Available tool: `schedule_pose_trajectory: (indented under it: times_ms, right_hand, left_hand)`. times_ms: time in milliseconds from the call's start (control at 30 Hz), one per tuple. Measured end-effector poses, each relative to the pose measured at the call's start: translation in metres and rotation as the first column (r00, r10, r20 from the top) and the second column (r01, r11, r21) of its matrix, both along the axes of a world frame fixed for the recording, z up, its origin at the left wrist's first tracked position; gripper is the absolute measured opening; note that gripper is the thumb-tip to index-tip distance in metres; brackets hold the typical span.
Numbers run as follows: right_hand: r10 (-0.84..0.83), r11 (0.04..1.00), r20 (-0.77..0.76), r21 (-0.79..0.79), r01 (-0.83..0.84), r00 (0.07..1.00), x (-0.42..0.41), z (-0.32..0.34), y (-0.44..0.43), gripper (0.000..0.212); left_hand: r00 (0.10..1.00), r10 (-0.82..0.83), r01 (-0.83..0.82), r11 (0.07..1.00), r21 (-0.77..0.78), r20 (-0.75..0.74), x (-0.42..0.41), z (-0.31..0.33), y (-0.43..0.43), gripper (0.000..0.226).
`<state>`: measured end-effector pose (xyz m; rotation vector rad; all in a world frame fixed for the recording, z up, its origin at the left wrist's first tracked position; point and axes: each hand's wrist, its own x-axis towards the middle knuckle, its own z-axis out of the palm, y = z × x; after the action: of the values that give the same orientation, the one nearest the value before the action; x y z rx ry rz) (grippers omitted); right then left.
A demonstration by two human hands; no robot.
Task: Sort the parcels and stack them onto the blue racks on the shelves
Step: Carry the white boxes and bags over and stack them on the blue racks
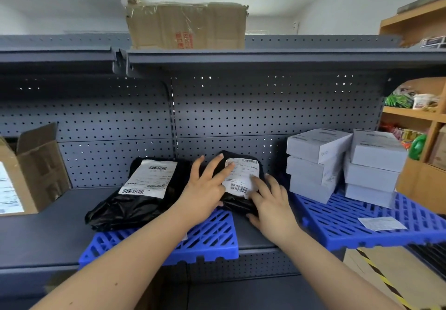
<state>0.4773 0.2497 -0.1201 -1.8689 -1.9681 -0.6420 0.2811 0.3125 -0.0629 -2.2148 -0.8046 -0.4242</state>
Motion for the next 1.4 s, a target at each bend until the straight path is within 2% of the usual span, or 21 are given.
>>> schedule_pose_trajectory:
  times_ms: [167,367,500,600,700,800,933,1067,1167,1233,1333,1400]
  right_hand:
    - [0.013,0.994,-0.003,0.112,-0.013,1.0,-0.005,0.01,0.007,0.044]
    - [0.2,0.943,-0.052,0.281,-0.178,0.978,-0.031,0.021,0.002,0.023]
    - [0.275,0.921,-0.044,0.299,-0.25,0.96,-0.057,0.022,0.0,0.02]
    - [0.284,0.928,-0.033,0.262,-0.266,0.958,-0.069,0.017,0.003,0.023]
    - [0.251,0.945,-0.061,0.23,-0.231,0.966,-0.069,0.017,0.007,0.024]
    - [0.237,0.953,-0.062,0.211,-0.219,0.97,-0.067,0.019,0.007,0.024]
    - [0.223,0.956,-0.023,0.2,-0.214,0.975,-0.074,0.022,0.003,0.032]
    - [0.231,0.954,0.045,0.187,-0.236,0.972,-0.097,0.025,0.003,0.044]
    - [0.234,0.951,0.079,0.188,-0.246,0.969,-0.111,0.026,0.008,0.048]
    - [0.232,0.951,0.087,0.19,-0.245,0.969,-0.117,0.026,0.012,0.047]
    - [0.246,0.942,0.101,0.211,-0.262,0.964,-0.122,0.024,0.016,0.042]
    - [0.263,0.933,0.1,0.227,-0.28,0.96,-0.125,0.023,0.02,0.038]
  left_hand:
    - [0.998,0.038,-0.04,0.998,-0.041,-0.041,-0.009,0.004,0.003,0.027]
    - [0.984,0.177,-0.177,0.982,-0.071,-0.006,-0.043,0.025,-0.02,0.021]
    - [0.961,0.275,-0.27,0.949,-0.16,0.007,-0.067,0.02,-0.027,0.023]
    - [0.959,0.282,-0.263,0.929,-0.262,0.038,-0.08,0.008,-0.025,0.025]
    - [0.962,0.239,-0.181,0.921,-0.346,0.134,-0.096,0.006,-0.021,0.038]
    - [0.943,0.21,-0.109,0.927,-0.358,0.259,-0.123,0.015,-0.018,0.064]
    - [0.932,0.285,-0.205,0.923,-0.326,0.222,-0.166,0.025,-0.015,0.093]
    - [0.935,0.296,-0.216,0.912,-0.347,0.196,-0.196,0.019,-0.017,0.101]
    - [0.946,0.285,-0.222,0.917,-0.332,0.156,-0.209,0.01,-0.016,0.095]
    - [0.953,0.26,-0.208,0.934,-0.291,0.153,-0.212,0.002,-0.011,0.078]
    - [0.951,0.188,-0.139,0.969,-0.203,0.246,-0.206,-0.012,0.0,0.044]
    - [0.945,0.154,-0.111,0.981,-0.16,0.29,-0.2,-0.02,0.007,0.033]
